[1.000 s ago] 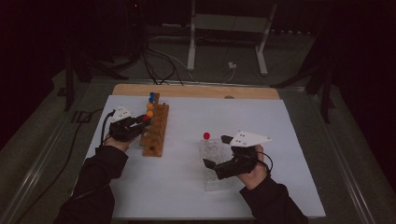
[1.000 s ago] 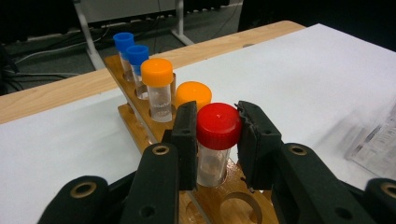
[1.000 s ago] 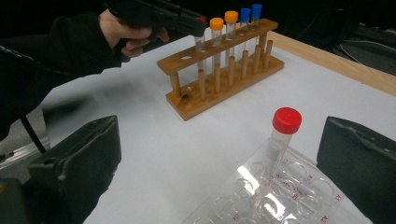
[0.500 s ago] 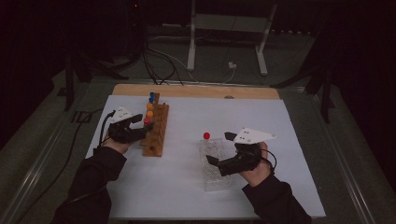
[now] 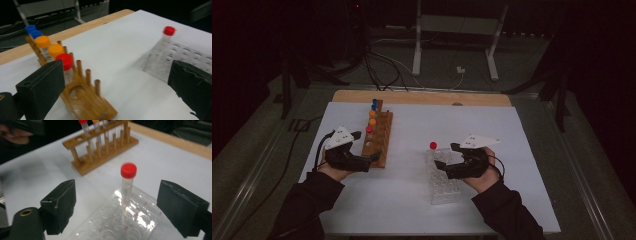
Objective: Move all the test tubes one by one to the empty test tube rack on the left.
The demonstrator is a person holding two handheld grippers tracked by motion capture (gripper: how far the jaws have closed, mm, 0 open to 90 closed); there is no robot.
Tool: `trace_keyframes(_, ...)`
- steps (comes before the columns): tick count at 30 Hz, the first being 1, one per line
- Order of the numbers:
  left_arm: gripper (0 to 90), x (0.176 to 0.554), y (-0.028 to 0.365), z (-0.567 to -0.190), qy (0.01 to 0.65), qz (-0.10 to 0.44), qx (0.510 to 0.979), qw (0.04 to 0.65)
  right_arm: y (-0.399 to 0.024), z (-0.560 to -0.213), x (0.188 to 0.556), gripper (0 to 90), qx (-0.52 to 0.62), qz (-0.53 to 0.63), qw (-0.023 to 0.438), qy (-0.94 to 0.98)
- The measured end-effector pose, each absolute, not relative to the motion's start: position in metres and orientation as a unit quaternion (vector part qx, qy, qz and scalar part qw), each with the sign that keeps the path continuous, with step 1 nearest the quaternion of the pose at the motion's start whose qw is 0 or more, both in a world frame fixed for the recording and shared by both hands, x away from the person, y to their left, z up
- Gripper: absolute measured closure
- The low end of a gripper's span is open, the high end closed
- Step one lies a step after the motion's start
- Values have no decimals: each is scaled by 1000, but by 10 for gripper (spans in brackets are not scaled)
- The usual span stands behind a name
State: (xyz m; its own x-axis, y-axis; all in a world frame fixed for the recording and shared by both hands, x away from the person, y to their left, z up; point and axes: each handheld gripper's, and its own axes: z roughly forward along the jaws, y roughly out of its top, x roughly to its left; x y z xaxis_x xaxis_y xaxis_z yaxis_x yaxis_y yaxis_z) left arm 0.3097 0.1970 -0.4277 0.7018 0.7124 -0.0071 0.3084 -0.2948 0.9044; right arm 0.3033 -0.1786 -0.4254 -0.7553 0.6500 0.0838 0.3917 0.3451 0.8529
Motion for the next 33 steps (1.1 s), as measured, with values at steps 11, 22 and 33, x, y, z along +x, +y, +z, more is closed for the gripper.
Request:
trace_keyframes(11, 19, 301, 200, -429, 323, 206, 775, 503, -164, -451, 329, 538, 345, 434, 125, 823)
trace_keyframes(22, 19, 301, 199, -431, 323, 204, 778, 499, -150, -462, 342, 701, 352, 410, 130, 831)
trace_keyframes(33, 19, 303, 199, -432, 325, 202, 779, 496, -147, -458, 340, 753, 343, 408, 151, 832)
